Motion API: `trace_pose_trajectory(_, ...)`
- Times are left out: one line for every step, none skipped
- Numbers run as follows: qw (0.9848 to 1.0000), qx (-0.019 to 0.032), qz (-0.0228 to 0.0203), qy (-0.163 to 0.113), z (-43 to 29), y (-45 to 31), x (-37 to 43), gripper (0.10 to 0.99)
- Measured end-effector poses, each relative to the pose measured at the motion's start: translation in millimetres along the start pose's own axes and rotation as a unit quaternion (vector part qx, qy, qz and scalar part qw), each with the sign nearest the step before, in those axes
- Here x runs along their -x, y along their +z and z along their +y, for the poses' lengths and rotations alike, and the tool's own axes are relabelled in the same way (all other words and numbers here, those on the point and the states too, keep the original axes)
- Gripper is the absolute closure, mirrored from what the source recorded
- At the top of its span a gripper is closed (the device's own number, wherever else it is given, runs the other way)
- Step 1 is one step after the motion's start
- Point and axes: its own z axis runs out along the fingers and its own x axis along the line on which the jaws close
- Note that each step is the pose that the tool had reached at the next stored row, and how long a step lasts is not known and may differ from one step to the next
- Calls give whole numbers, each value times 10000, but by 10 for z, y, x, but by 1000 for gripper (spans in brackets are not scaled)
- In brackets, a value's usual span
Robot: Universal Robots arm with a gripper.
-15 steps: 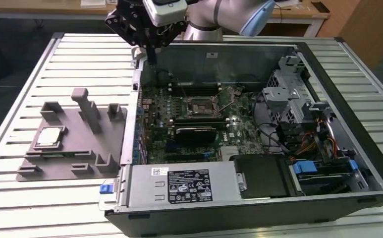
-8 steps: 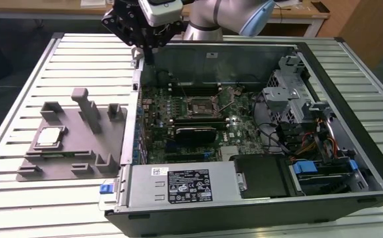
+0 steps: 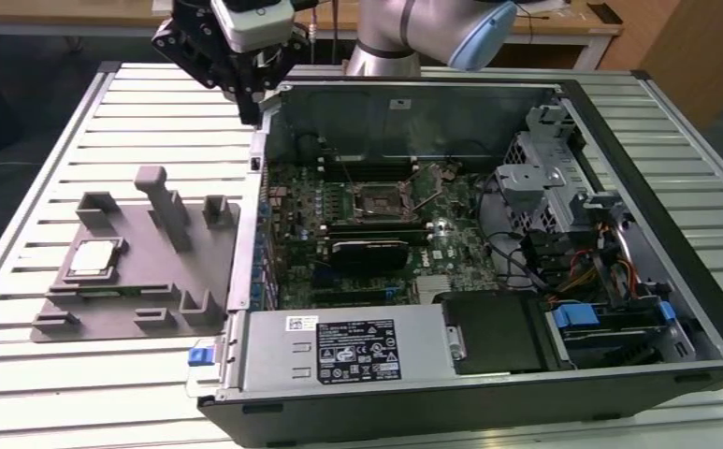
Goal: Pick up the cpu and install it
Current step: 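Reach for the cpu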
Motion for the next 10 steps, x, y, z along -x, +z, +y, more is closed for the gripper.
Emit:
trace_pose_trajectory(10000, 0, 0, 0, -1, 1, -17, 980)
trace_pose_trajectory(10000, 0, 0, 0, -2, 1, -35, 980)
trace_pose_trajectory(10000, 0, 1, 1, -4, 2, -53, 980)
trace_pose_trajectory(10000, 0, 0, 1, -5, 4, -72, 980)
trace_pose_trajectory(10000, 0, 0, 1, -7, 5, -91, 980)
trace_pose_trajectory(10000, 0, 0, 1, -9, 6, -112, 980)
trace_pose_trajectory(10000, 0, 0, 1, -10, 7, -132, 980)
trace_pose_trajectory(10000, 0, 0, 1, -12, 8, -151, 980)
trace_pose_trajectory(10000, 0, 0, 1, -13, 9, -169, 980)
trace_pose_trajectory(10000, 0, 0, 1, -15, 10, -187, 980)
